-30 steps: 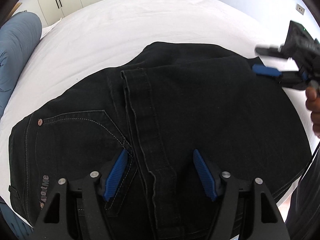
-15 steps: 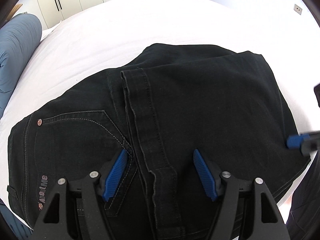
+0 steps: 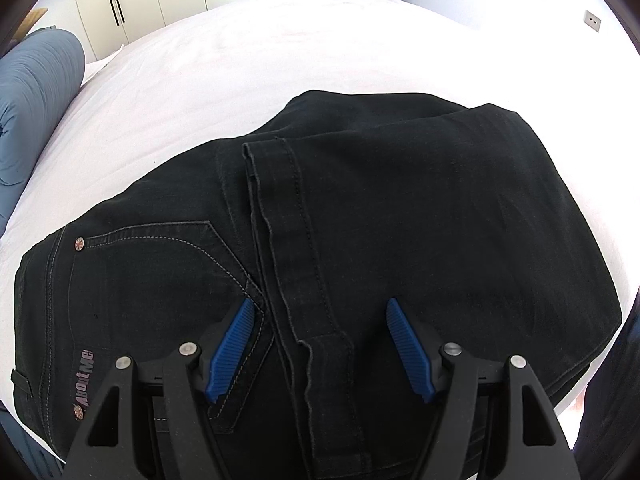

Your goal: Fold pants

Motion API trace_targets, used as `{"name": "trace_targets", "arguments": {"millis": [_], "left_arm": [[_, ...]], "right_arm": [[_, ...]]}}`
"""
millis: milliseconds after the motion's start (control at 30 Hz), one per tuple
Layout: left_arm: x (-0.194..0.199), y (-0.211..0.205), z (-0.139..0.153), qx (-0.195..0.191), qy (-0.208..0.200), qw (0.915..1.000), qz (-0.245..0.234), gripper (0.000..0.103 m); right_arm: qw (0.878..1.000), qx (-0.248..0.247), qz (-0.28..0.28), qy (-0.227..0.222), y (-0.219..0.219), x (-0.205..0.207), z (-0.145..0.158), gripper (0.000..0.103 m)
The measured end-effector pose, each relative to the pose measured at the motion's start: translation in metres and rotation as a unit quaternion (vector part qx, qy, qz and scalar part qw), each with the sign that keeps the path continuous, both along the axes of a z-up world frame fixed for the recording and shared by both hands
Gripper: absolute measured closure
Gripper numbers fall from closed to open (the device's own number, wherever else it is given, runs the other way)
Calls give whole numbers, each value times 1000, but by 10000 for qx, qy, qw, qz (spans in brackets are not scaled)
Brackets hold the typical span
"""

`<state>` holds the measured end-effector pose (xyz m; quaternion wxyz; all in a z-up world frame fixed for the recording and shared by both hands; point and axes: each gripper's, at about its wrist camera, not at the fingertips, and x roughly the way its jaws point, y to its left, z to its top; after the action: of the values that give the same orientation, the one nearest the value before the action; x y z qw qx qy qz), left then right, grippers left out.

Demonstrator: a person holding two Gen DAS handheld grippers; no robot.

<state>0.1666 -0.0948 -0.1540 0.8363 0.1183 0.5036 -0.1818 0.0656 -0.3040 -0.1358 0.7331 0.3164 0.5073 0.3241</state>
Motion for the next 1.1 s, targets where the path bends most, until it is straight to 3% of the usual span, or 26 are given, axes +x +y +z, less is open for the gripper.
{"name": "trace_targets", "arguments": {"millis": [167, 267, 333, 367, 400, 567, 667, 767, 867, 967, 1033, 1100], "left_arm": [[-1, 1, 0, -29, -19, 10000, 14, 32], [-2, 1, 1, -34, -22, 10000, 14, 32], [-3, 1, 1, -44, -21, 10000, 5, 32], [-3, 2, 1, -42, -24, 10000, -3, 32], [-3, 2, 0, -57, -38, 10000, -9, 32], [-4, 4, 0, -133, -74, 9999, -5, 32], [-6, 7, 1, -182, -91, 9998, 11, 32], [-8, 8, 1, -207, -120, 9997, 37, 32], [-11, 10, 1, -248, -152, 9996, 46, 32], [-13, 12, 2, -253, -172, 9995, 56, 32], [-13, 13, 2, -260, -166, 9995, 68, 32], [-13, 13, 2, -254, -189, 9995, 81, 31]], "right_arm": [[9975, 605, -281, -230, -6, 54, 15, 64], [9967, 714, -300, 254, 4, 95, -14, 64], [9949, 388, -389, 847, 11, 124, -45, 64], [9930, 273, -438, 1061, 12, 134, -58, 71], [9917, 370, -478, 1139, 10, 143, -66, 78], [9861, 595, -1172, 1015, -29, 172, -61, 79], [9762, 681, -1832, 936, -60, 175, -56, 78], [9673, 396, -2384, 775, -75, 164, -38, 75], [9799, 663, -1787, 593, -45, 142, -20, 73], [9936, 354, -833, 682, 13, 113, -21, 73], [9927, 42, -776, 920, 29, 102, -39, 76], [9870, 322, -1160, 1061, 16, 98, -55, 85]]}}
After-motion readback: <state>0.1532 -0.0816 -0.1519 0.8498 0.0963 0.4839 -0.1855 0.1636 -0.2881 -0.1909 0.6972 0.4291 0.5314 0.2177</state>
